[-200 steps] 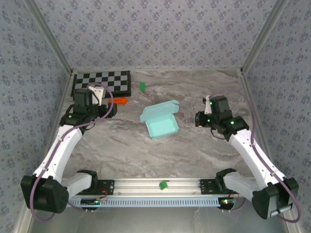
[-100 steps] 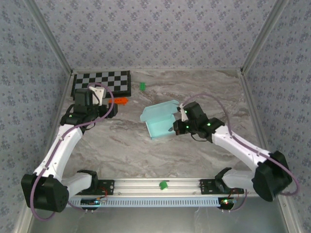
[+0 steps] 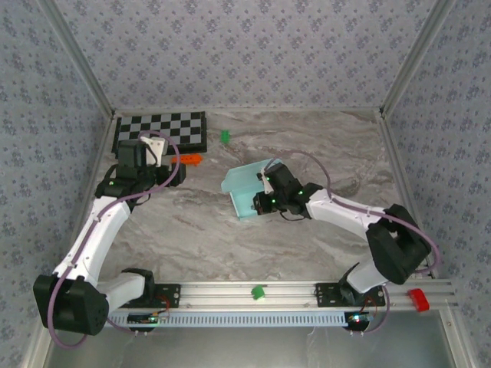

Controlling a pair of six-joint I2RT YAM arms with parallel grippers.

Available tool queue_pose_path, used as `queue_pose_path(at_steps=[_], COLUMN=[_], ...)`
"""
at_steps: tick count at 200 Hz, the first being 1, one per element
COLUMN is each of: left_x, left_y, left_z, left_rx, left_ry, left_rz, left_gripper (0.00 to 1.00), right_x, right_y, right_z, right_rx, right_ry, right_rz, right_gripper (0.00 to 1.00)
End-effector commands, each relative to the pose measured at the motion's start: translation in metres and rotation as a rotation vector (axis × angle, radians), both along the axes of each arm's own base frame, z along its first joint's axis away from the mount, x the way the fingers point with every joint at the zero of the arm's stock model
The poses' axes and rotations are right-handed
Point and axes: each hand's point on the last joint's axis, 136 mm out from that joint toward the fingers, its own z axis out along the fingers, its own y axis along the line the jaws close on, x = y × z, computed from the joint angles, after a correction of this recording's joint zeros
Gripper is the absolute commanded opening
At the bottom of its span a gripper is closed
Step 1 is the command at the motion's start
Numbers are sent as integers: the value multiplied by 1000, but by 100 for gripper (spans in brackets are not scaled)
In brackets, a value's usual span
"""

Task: Fold the paper box

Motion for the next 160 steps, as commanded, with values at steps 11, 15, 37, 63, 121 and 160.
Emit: queue_pose_path(at_steps=[11, 15, 37, 63, 121, 160], left_x=[0, 0, 1, 0, 0, 0], left_y=[-2, -2, -3, -3, -3, -6], left_z=[6, 7, 6, 6, 5, 5], left_rx=[-22, -21, -21, -22, -22, -39], left_ry=[-3, -5, -3, -2, 3, 8], left_rz=[-8, -8, -10, -10, -14, -21], left_gripper=[88, 88, 88, 88, 88, 89], right_x=[15, 16, 24, 34, 43, 43], right_y=[6, 6, 5, -3, -21, -32], right_z=[-4, -7, -13, -18, -10, 4], right_rx=[-11, -17, -35, -83, -149, -156], right_ry=[6, 10, 12, 9, -33, -75], right_rz=[-46, -53, -90, -157, -232, -265], right_gripper=[0, 0, 0, 0, 23, 32])
